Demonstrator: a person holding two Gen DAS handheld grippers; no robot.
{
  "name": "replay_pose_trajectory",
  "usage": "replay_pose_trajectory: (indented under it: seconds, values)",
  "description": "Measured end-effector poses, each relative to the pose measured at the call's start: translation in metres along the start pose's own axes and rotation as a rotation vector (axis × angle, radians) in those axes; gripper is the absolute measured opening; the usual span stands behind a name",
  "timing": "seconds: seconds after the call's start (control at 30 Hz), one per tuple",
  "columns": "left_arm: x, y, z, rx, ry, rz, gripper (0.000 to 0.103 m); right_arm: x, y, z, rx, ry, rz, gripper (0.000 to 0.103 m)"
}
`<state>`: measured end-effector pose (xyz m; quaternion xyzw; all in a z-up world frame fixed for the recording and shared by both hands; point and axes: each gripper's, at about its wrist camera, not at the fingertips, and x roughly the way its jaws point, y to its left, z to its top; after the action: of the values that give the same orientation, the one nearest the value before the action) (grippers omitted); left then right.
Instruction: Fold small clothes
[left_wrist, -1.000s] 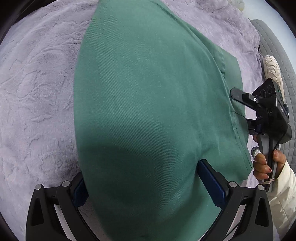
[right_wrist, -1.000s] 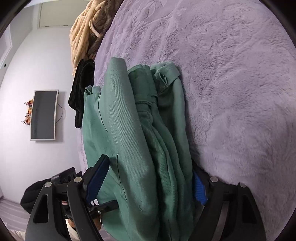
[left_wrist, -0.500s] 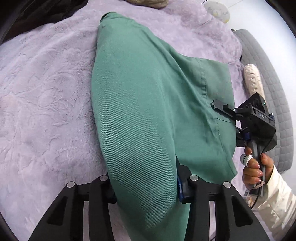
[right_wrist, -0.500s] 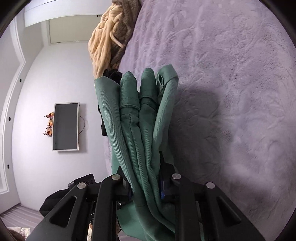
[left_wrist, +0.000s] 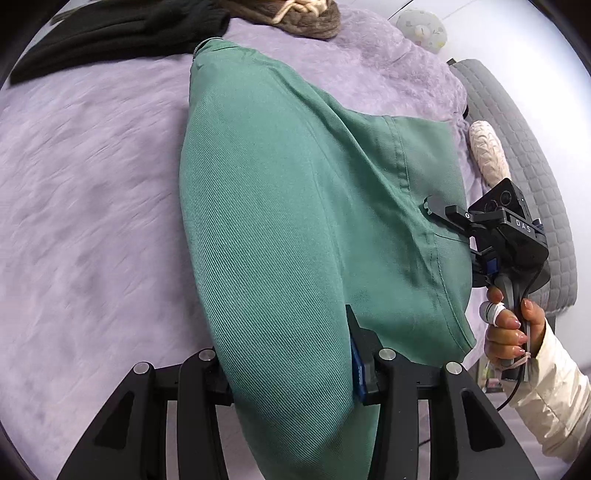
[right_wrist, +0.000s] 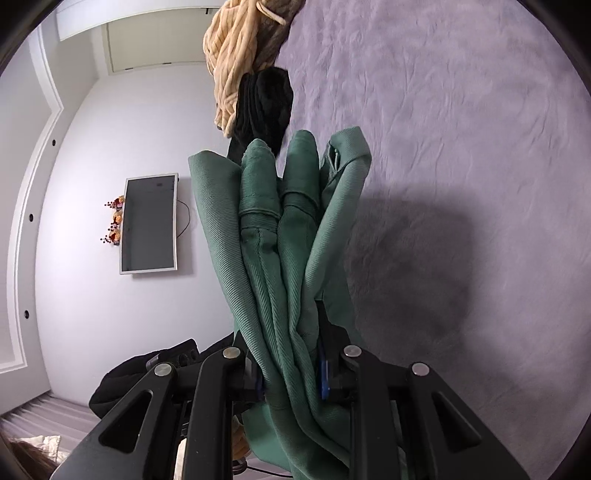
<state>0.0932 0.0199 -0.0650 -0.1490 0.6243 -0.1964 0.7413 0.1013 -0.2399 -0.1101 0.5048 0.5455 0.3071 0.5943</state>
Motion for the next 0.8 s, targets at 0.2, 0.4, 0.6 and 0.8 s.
replay_pose_trajectory:
  seconds: [0.2, 0.4, 0.6, 0.8]
  values:
    - [-0.025, 0.071, -0.072, -0.048, 0.061, 0.077, 0.046, 0.073, -0.028, -0.045, 0.075, 0.063, -0.147, 0.026]
    - [-0.038, 0.113, -0.110, -0.114, 0.086, 0.119, 0.052, 0.059, 0.004, -0.046, -0.038, -0.026, -0.533, 0.048]
    - [-0.083, 0.105, -0.117, 0.000, 0.007, 0.180, 0.052, 0.060, 0.052, -0.041, -0.222, -0.100, -0.595, 0.044]
    - [-0.062, 0.087, -0.123, 0.063, 0.043, 0.223, 0.052, 0.097, 0.011, -0.019, -0.279, -0.026, -0.808, 0.005]
